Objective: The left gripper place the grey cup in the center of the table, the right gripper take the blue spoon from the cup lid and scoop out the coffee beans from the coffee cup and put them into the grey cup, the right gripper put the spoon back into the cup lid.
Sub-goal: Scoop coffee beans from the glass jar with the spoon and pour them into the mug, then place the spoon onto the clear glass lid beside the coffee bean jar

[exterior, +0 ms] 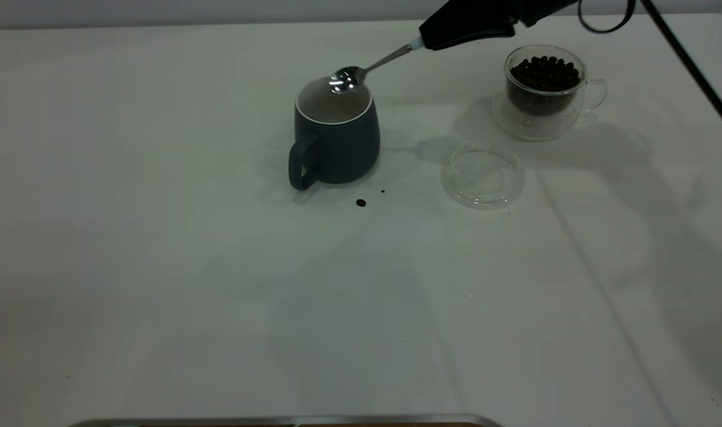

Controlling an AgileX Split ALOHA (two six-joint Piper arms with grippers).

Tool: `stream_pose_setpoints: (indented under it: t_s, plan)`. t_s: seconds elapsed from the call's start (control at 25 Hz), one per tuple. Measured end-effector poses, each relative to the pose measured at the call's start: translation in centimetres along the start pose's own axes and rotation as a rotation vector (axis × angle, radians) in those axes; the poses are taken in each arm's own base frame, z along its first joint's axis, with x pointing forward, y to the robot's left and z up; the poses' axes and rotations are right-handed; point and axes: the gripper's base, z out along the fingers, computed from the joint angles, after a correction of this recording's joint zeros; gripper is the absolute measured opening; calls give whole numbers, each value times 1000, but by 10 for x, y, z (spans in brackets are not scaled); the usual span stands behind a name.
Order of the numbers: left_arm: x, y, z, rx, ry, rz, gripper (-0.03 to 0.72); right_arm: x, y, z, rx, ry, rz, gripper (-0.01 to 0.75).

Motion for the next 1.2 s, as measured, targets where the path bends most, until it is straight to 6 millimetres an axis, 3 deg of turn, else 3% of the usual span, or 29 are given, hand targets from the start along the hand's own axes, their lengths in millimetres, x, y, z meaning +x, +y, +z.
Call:
stream_pose_setpoints:
  t_s: [0.16, 0.28, 0.44, 0.52, 0.8, 1.2]
  plan:
    - [0, 0, 0, 0, 0, -1, 475, -14, 17, -31, 0, 73, -47, 100]
    - [0, 0, 0, 0, 0, -1, 475, -18, 14, -67, 2, 65, -28, 100]
    - [0, 0, 0, 0, 0, -1, 475, 3, -11, -107, 38, 30, 95, 100]
    - [0, 0, 0, 0, 0, -1, 475, 20, -20, -114, 53, 29, 161, 100]
    - [0, 0, 0, 0, 0, -1, 475, 83, -49, -109, 99, 32, 389, 100]
    - [0, 0, 0, 0, 0, -1, 475, 115, -71, -82, 69, 2, 549, 101]
